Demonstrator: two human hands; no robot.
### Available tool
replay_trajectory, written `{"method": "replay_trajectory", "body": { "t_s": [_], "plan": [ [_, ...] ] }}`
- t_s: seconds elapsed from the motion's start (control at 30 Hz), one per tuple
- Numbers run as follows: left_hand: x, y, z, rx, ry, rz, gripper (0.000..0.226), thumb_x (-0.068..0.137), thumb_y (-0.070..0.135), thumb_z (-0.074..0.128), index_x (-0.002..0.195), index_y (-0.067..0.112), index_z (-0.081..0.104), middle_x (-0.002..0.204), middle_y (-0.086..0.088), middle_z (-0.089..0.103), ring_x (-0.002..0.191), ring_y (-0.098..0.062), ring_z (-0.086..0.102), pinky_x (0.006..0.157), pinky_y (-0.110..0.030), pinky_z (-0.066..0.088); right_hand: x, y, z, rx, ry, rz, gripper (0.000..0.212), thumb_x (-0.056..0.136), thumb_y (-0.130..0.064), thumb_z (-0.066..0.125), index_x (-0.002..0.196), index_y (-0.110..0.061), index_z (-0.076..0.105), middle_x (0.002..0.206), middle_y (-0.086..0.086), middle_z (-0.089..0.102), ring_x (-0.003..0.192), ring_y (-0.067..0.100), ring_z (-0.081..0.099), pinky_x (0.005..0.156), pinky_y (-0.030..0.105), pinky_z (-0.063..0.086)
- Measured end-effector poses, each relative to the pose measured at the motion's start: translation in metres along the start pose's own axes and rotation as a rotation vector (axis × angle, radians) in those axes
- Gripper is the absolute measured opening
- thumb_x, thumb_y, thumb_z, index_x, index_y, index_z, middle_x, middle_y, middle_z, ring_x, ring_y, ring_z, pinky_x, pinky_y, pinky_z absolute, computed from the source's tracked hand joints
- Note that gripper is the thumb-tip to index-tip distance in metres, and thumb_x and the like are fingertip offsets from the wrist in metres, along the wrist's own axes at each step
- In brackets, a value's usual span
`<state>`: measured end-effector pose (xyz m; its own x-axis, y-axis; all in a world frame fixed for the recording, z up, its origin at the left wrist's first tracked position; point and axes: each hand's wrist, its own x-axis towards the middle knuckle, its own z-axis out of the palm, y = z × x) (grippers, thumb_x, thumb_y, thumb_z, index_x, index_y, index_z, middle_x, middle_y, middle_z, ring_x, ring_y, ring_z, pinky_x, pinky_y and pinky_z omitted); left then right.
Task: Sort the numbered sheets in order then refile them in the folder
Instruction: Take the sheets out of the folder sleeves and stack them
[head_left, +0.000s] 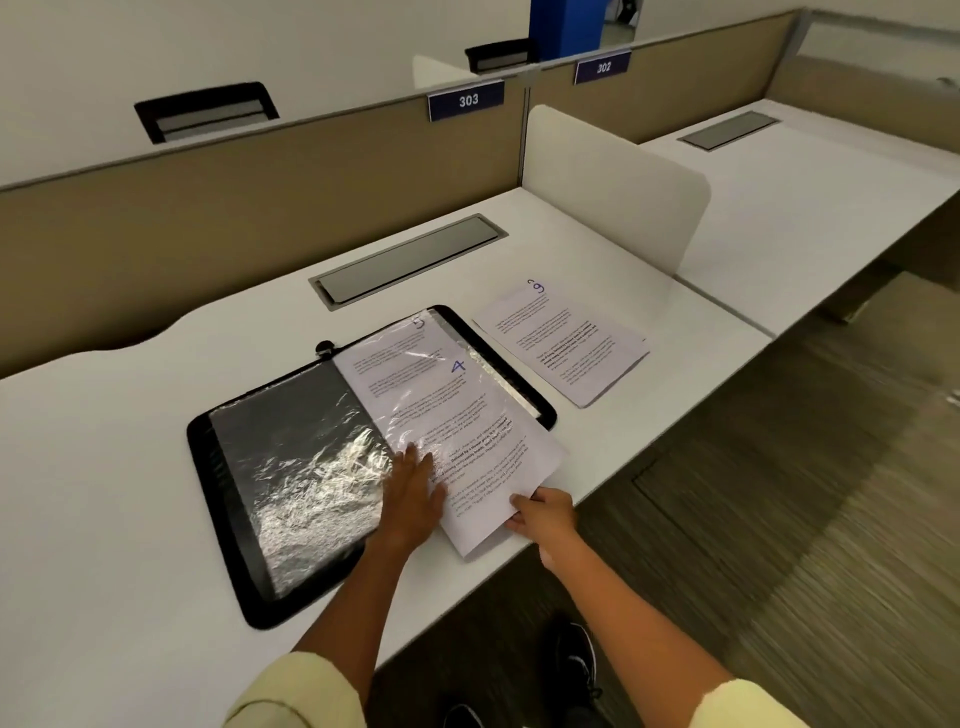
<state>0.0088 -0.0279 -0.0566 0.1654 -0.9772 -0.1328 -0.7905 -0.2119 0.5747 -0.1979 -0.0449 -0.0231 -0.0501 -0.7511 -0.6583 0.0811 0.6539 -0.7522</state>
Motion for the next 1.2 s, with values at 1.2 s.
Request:
{"method": "replay_trajectory", "body": {
  "t_s": [1.2],
  "plan": [
    [0.041, 0.094, 0.042, 0.071, 0.056, -0.010, 0.059, 0.104, 0.036, 0.036, 0.153, 0.007, 0.022, 0.163, -0.017, 0.003, 0.151, -0.029, -0.003, 0.119, -0.051, -0.002, -0.044, -0.022, -0.207, 0.317, 0.510, -0.192, 0.011, 0.099, -0.008, 0.053, 0.095, -0.010, 0.063, 0.102, 0.014, 0.069, 0.088, 0.029, 0.067, 0.075, 0.043, 0.059]
  ]
}}
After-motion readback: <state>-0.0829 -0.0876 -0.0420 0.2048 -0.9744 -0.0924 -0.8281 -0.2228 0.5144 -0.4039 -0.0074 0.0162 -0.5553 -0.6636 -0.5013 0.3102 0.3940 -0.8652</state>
